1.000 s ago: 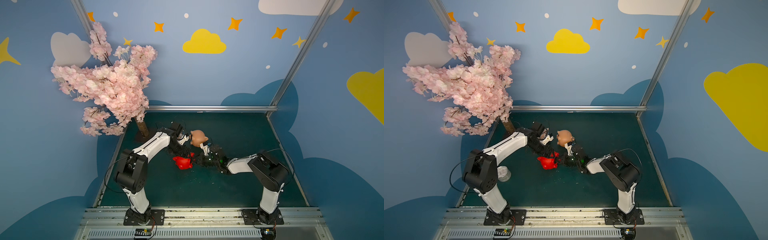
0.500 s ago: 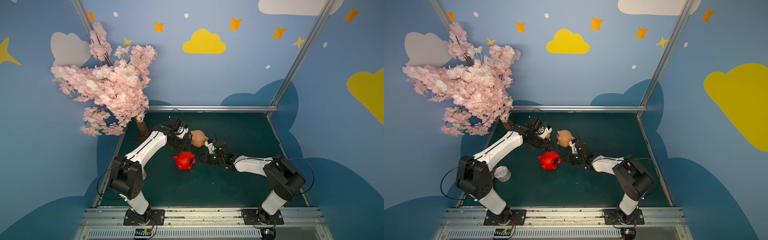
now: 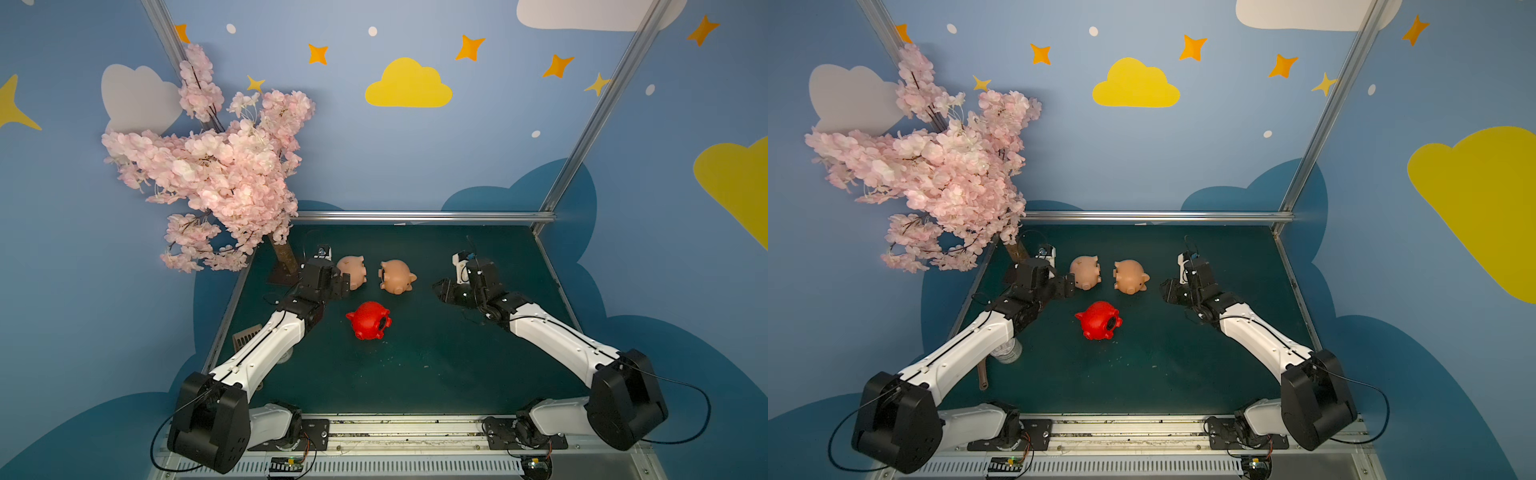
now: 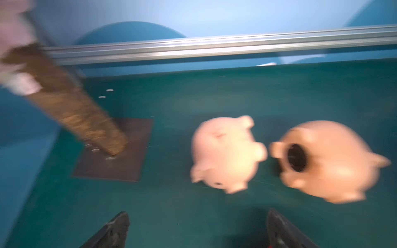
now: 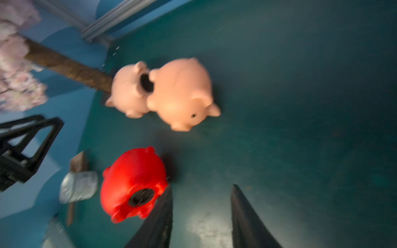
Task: Close piggy banks
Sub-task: Reset both arms
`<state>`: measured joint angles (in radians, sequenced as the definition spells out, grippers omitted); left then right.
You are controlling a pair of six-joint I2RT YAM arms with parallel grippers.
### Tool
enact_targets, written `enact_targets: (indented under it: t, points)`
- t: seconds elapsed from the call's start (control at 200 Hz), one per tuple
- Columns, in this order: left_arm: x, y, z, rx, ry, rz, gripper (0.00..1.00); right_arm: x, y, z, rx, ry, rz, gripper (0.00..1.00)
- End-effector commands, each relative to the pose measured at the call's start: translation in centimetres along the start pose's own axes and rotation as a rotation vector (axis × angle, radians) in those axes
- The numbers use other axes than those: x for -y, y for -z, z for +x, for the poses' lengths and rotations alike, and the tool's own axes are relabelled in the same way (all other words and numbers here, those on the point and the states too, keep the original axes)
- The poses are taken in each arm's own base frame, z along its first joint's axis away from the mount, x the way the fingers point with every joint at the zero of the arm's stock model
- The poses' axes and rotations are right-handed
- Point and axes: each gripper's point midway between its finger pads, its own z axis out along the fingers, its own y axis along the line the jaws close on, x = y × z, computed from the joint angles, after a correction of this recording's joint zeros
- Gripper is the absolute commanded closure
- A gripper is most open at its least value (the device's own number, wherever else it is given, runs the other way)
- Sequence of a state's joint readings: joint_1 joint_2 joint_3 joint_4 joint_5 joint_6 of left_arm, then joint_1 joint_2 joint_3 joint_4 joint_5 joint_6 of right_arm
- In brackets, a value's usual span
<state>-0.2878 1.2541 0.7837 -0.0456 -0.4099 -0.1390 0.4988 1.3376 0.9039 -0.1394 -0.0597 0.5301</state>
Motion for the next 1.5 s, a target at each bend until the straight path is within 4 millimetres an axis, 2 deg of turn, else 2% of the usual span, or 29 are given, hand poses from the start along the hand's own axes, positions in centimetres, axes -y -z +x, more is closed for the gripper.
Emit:
enact_targets:
  t: [0.0,0.165,0.225,0.28,0.295,0.34,0.43,0.551,0.581,0.591,0.626,0.741,0.861,0.886,0.901,0.921,1.096,1.166,1.311,1.492]
  points:
    - [-5.3,0.1,-1.0,0.143,0.068,-0.222,0.01,5.8,1.9,-1.7,0.104,0.097,0.25,0.43]
    - [-9.2,-1.1,3.1,0.109,0.182,-0.314,0.01,12.1,4.0,-4.2,0.278,0.087,0.46,0.22]
    - [-9.6,-1.8,4.3,0.091,0.204,-0.318,0.01,14.1,4.5,-4.5,0.322,0.095,0.527,0.17]
    - [-9.8,-2.5,5.3,0.077,0.206,-0.329,0.01,15.0,4.7,-5.0,0.358,0.12,0.549,0.16]
    - [-9.8,-2.7,5.5,0.073,0.205,-0.33,0.01,15.7,4.4,-4.1,0.34,0.132,0.56,0.16]
    - [-9.7,-3.3,6.2,0.069,0.207,-0.331,0.01,16.3,4.1,-3.9,0.343,0.16,0.563,0.15]
    - [-9.4,-4.3,6.5,0.085,0.193,-0.316,0.01,18.2,4.3,-4.4,0.36,0.147,0.617,0.15]
    - [-9.1,-4.6,5.6,0.109,0.123,-0.306,0.01,19.6,3.9,-5.4,0.339,0.178,0.673,0.15]
    - [-9.1,-4.6,5.5,0.125,0.118,-0.3,0.01,20.3,3.7,-5.0,0.316,0.18,0.701,0.15]
    - [-9.2,-4.6,5.5,0.13,0.119,-0.3,0.01,20.1,3.9,-5.7,0.328,0.179,0.702,0.15]
    - [-9.2,-4.5,5.5,0.137,0.116,-0.295,0.01,20.1,3.8,-6.4,0.33,0.187,0.702,0.15]
    - [-8.8,-4.9,5.6,0.178,0.105,-0.262,0.01,21.0,3.9,-7.0,0.335,0.206,0.72,0.15]
    - [-7.5,-5.1,5.7,0.192,0.077,-0.182,0.01,22.5,3.9,-4.9,0.269,0.206,0.761,0.15]
    - [-7.3,-5.3,5.8,0.193,0.079,-0.167,0.01,22.5,3.9,-5.0,0.28,0.204,0.754,0.15]
    - [-7.2,-5.4,5.8,0.191,0.077,-0.157,0.01,22.8,3.6,-3.9,0.262,0.209,0.749,0.15]
    - [-7.0,-5.6,5.8,0.188,0.071,-0.145,0.01,22.9,3.5,-3.6,0.267,0.215,0.742,0.15]
    - [-5.8,-6.2,6.5,0.173,0.06,-0.032,0.01,21.7,1.4,-2.8,0.274,0.284,0.597,0.15]
    - [-5.0,-6.2,6.8,0.233,0.032,0.009,0.01,21.5,0.9,-2.4,0.282,0.306,0.569,0.15]
    - [-5.3,-6.5,6.9,0.17,0.044,-0.001,0.01,20.6,0.5,-1.7,0.286,0.33,0.474,0.11]
    - [-5.3,-6.5,7.0,0.178,0.049,0.002,0.01,21.0,0.1,-1.2,0.284,0.323,0.442,0.1]
